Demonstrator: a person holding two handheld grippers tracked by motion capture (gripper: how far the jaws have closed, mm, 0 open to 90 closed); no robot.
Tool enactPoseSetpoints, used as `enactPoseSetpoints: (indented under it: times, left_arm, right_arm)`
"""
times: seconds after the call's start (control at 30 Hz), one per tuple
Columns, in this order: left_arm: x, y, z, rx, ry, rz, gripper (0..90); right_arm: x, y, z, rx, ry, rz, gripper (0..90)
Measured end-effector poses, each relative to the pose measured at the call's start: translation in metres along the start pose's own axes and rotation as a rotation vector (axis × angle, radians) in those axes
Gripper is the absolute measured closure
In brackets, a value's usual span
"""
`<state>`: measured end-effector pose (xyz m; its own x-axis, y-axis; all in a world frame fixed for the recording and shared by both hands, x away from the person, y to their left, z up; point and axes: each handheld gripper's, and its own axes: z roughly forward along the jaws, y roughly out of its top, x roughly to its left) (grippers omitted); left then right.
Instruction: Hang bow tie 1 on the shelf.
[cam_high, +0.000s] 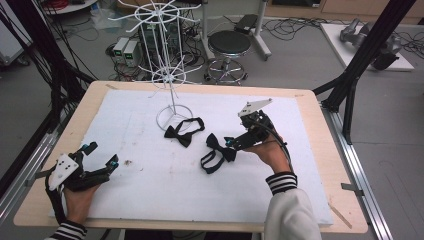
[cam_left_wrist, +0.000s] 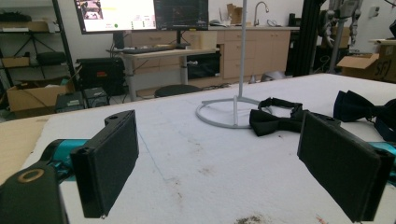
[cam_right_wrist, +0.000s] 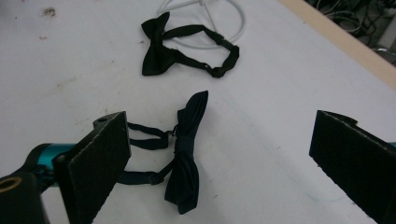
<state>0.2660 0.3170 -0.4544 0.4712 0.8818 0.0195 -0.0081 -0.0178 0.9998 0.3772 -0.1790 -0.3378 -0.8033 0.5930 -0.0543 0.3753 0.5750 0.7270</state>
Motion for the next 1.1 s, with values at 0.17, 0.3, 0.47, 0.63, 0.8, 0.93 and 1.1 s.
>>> enactPoseSetpoints:
  times: [0.17,0.3,0.47,0.63,0.8,0.93,1.1]
  left_arm:
    - [0.0,0.0,0.0,0.0,0.002,-0.002,13.0]
    - [0.0,0.0,0.0,0.001,0.001,0.001,13.0]
    - [0.0,0.0,0.0,-0.003,0.001,0.0,13.0]
    - [0.0,0.0,0.0,-0.003,0.0,0.0,13.0]
    - [0.0,0.0,0.0,-0.005,0.0,0.001,13.0]
    - [0.0,0.0,0.0,-0.006,0.0,0.001,13.1]
    - [0.0,0.0,0.0,-0.007,0.0,0.001,13.1]
  right_arm:
    - [0.0,0.001,0.013,0.064,0.039,-0.017,6.4]
    - [0.001,0.001,0.026,0.11,0.061,-0.012,6.4]
    - [0.002,0.002,0.037,0.143,0.075,-0.017,6.4]
    - [0.004,0.006,0.048,0.194,0.081,-0.023,6.5]
    - [0.009,0.01,0.06,0.251,0.118,-0.044,15.8]
    - [0.01,0.01,0.066,0.271,0.116,-0.053,15.8]
    - [0.01,0.008,0.075,0.307,0.12,-0.058,17.3]
